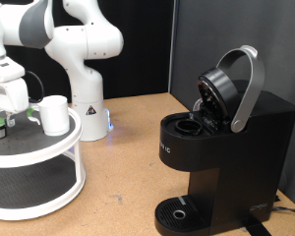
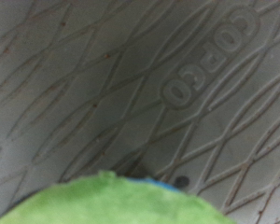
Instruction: Make a cup of coffee with the keurig machine
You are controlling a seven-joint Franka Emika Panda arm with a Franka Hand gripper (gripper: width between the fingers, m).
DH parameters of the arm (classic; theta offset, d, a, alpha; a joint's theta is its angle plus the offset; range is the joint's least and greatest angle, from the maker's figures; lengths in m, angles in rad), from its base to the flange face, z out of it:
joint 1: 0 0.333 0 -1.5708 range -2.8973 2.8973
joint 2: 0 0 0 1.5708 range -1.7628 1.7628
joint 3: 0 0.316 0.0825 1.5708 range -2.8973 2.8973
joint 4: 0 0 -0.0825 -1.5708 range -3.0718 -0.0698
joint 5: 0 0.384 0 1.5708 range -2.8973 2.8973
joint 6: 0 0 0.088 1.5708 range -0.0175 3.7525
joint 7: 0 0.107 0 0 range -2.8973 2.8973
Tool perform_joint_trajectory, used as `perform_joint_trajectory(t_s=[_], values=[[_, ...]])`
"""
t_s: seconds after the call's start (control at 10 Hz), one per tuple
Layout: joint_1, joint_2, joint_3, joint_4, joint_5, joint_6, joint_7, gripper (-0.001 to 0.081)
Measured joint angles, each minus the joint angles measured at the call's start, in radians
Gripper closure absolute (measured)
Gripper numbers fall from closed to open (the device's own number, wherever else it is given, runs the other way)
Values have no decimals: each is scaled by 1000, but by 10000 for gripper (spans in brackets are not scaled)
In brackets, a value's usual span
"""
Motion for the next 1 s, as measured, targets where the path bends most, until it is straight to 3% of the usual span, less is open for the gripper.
perform_joint_trajectory(t_s=[0.4,0.6,0.7,0.8,1.0], values=[[4,17,-2,0,5,18,1,3],[7,25,-2,1,11,26,2,264],[8,25,-2,4,14,27,2,264],[9,26,-2,4,17,27,2,328],[11,25,-2,9,32,20,1,328]])
